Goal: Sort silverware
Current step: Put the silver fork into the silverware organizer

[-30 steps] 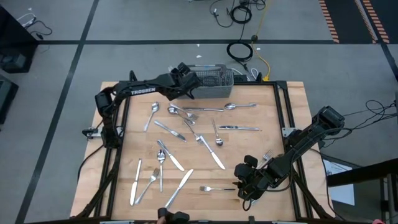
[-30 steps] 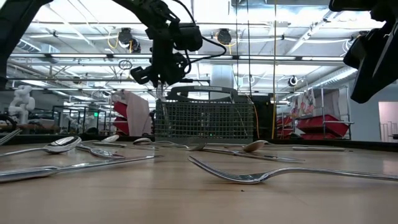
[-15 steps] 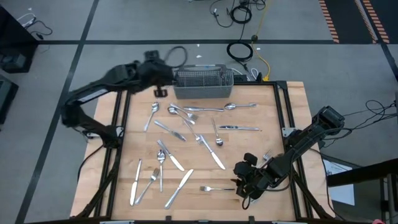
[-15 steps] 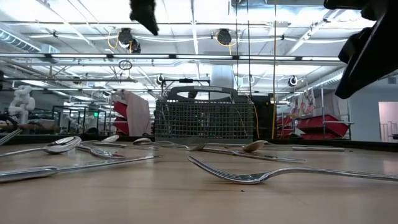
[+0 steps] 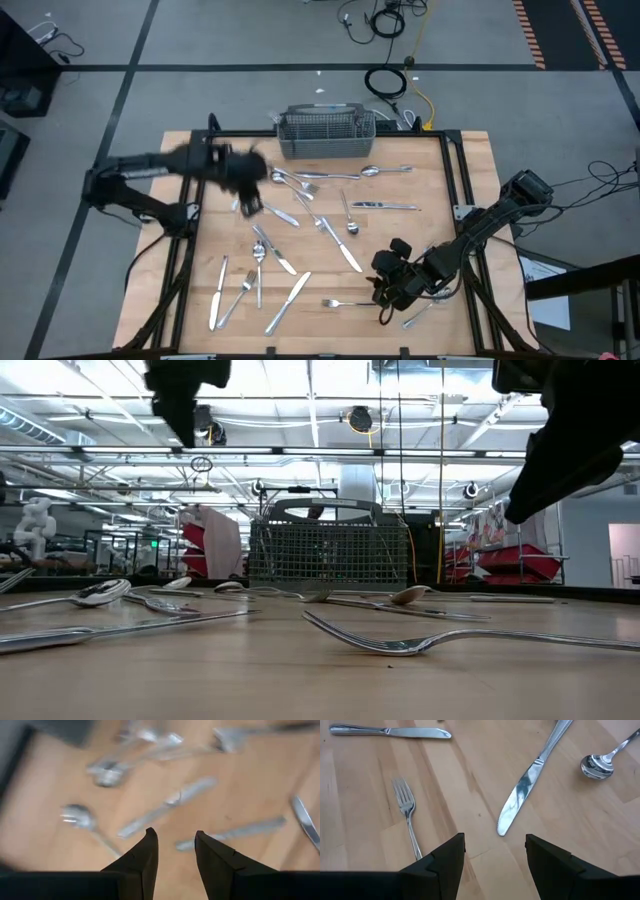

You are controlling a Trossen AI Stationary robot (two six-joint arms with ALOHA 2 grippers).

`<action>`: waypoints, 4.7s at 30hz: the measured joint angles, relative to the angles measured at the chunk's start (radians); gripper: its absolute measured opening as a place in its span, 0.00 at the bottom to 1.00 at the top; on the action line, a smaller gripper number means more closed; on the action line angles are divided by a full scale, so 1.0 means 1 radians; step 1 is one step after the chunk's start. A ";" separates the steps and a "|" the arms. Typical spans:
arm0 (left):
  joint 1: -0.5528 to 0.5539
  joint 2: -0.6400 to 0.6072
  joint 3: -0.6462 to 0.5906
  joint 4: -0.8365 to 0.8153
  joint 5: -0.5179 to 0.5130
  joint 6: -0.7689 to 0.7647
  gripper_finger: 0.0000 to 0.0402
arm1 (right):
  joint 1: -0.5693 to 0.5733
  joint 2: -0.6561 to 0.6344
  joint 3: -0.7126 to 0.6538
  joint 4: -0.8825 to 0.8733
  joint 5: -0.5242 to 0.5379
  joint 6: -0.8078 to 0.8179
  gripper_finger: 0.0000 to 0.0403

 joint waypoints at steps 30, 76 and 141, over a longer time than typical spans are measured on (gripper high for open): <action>-1.024 0.066 -0.523 0.468 -0.443 -1.174 0.33 | 0.002 0.000 0.000 0.020 -0.006 -0.008 0.49; -0.896 0.048 -0.996 1.684 -0.603 -0.825 0.00 | -0.019 0.000 0.000 0.060 -0.082 -0.026 0.49; 0.512 -0.010 -0.541 1.675 -0.158 0.748 0.19 | -0.141 0.000 0.000 0.044 0.046 0.082 0.55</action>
